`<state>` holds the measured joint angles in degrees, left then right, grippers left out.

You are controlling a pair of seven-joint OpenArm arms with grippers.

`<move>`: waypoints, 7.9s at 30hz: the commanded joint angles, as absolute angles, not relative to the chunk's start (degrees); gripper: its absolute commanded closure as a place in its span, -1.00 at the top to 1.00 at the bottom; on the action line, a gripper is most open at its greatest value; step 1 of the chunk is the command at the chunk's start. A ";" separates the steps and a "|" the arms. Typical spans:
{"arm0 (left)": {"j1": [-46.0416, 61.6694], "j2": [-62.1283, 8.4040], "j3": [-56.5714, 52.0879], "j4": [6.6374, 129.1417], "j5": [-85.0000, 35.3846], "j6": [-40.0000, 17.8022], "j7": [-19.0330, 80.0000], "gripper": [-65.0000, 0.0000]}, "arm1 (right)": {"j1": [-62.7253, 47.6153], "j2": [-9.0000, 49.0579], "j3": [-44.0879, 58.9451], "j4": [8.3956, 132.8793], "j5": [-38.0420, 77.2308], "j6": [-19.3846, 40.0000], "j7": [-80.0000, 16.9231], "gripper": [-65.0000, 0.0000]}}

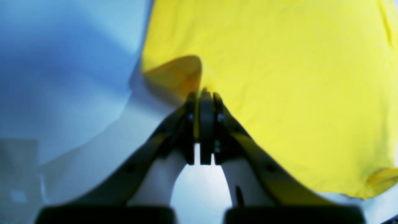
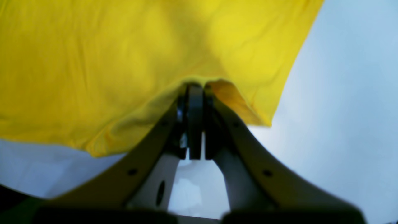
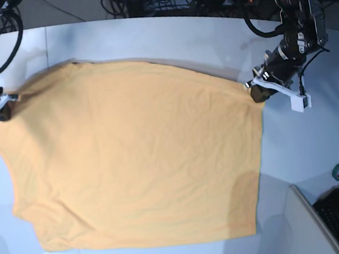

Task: Layout the t-shirt on the table in an organized manner, then fold the t-shirt properly
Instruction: 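Pull the grasped collar edge toward the hem with both grippers, folding, then lower the folded edge onto the shirt and open both grippers, then grasp the sleeve side of the shirt with the right gripper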

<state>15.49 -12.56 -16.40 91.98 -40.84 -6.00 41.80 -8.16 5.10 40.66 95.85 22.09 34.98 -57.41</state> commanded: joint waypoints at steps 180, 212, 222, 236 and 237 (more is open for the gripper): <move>27.21 -15.16 -23.52 82.59 -41.36 -4.18 23.69 0.60 | -16.22 0.04 63.08 78.99 23.34 24.22 -39.25 0.03; 20.70 -17.89 -25.54 92.70 -41.10 -4.62 30.11 0.85 | 28.44 28.00 20.35 8.04 22.99 17.80 9.36 0.09; 20.62 -17.89 -25.54 92.70 -41.10 -4.62 30.11 0.85 | 26.95 25.19 20.00 8.04 22.99 17.80 9.36 0.08; 20.44 -17.89 -25.45 89.19 -41.10 -4.62 30.11 0.85 | 26.77 24.84 20.00 10.07 22.99 17.45 9.71 -1.00; 20.44 -17.89 -25.36 89.10 -41.10 -4.62 30.11 0.85 | 26.07 24.84 20.00 11.03 22.99 17.45 9.45 -1.00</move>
